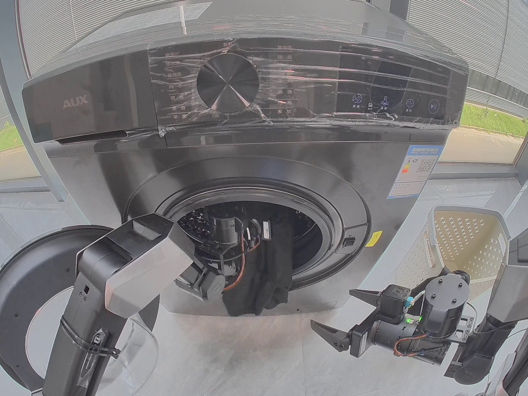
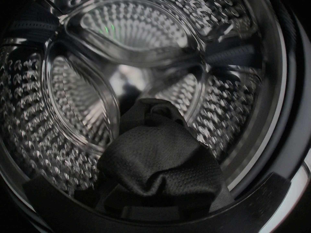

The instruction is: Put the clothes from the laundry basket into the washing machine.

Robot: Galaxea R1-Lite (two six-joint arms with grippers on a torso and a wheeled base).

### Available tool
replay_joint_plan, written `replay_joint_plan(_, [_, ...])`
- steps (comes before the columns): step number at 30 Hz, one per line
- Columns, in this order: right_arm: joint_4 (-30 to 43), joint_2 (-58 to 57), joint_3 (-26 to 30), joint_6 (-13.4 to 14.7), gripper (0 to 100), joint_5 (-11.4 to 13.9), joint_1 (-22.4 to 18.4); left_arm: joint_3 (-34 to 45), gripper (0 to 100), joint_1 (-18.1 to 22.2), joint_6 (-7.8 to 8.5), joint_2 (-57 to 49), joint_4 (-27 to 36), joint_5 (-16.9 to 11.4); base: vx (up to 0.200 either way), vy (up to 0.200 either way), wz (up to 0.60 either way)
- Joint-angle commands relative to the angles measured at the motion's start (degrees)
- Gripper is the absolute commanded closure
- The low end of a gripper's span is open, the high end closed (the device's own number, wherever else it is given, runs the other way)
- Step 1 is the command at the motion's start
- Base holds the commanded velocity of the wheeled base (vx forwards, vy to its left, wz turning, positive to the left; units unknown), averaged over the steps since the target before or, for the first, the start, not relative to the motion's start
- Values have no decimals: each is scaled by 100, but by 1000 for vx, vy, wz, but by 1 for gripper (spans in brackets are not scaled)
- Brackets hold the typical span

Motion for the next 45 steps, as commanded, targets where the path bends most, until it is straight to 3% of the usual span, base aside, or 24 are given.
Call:
replay_joint_plan(1, [-8,-3,3,2,0,1,45,-896,100,297,-20,239,9,307,0,0,0])
replay_joint_plan(10, [1,6,3,11,0,1,45,-580,100,367,-28,169,-53,307,0,0,0])
replay_joint_plan(11, [1,6,3,11,0,1,45,-571,0,367,-28,169,-53,307,0,0,0])
replay_joint_plan(15, [10,6,12,11,0,1,45,-220,0,217,-46,81,-167,298,0,0,0])
replay_joint_plan(18, [10,6,12,11,0,1,45,633,0,-2,-37,-315,-132,201,0,0,0])
replay_joint_plan(23, [19,6,12,19,0,1,45,1837,0,-187,68,-886,150,-308,0,0,0])
replay_joint_plan(26, [19,-3,12,19,0,1,45,2250,0,-204,183,-1114,431,-449,0,0,0])
replay_joint_plan(30, [19,6,12,11,0,1,45,2356,0,-213,262,-1097,413,-634,0,0,0])
replay_joint_plan(45, [1,-11,12,11,0,1,63,2171,0,-169,385,-508,229,-704,0,0,0])
